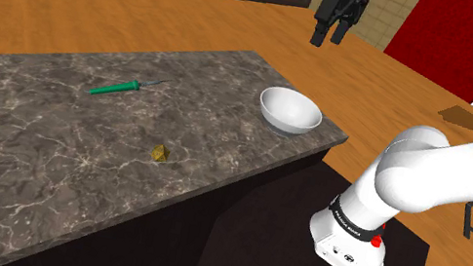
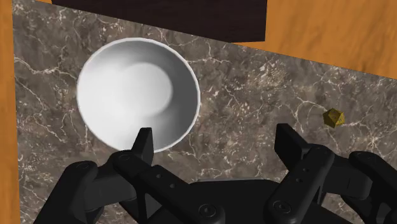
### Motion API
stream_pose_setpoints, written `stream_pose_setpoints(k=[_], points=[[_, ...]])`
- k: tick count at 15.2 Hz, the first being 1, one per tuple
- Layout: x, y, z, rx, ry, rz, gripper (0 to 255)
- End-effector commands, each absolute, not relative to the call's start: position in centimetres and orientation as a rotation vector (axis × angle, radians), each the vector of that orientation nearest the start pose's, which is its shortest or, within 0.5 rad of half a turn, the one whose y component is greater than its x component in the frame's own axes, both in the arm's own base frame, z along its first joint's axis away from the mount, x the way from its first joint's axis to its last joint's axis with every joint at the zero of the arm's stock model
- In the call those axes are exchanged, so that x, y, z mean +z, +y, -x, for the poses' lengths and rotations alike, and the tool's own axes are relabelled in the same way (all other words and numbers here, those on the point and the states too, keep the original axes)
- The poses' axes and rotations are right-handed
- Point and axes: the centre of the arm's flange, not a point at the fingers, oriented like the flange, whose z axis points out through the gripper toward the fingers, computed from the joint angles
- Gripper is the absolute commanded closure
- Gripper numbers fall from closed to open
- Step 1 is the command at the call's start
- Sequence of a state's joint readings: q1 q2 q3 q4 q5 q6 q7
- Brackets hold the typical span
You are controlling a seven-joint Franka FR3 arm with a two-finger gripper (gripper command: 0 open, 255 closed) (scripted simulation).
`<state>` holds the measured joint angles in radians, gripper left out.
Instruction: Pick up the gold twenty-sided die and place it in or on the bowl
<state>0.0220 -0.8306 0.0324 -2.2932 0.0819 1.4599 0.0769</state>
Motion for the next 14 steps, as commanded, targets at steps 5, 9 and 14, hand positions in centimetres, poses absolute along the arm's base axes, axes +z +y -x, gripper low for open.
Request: stream_pose_setpoints(k=[5, 9, 14], points=[[59.5, 7.6, -28.7, -0.016, 0.095, 3.108, 0], [56.5, 12.3, -29.5, -0.042, 0.153, 3.13, 0], [52.7, 18.0, -30.7, -0.075, 0.227, 3.156, 0]])
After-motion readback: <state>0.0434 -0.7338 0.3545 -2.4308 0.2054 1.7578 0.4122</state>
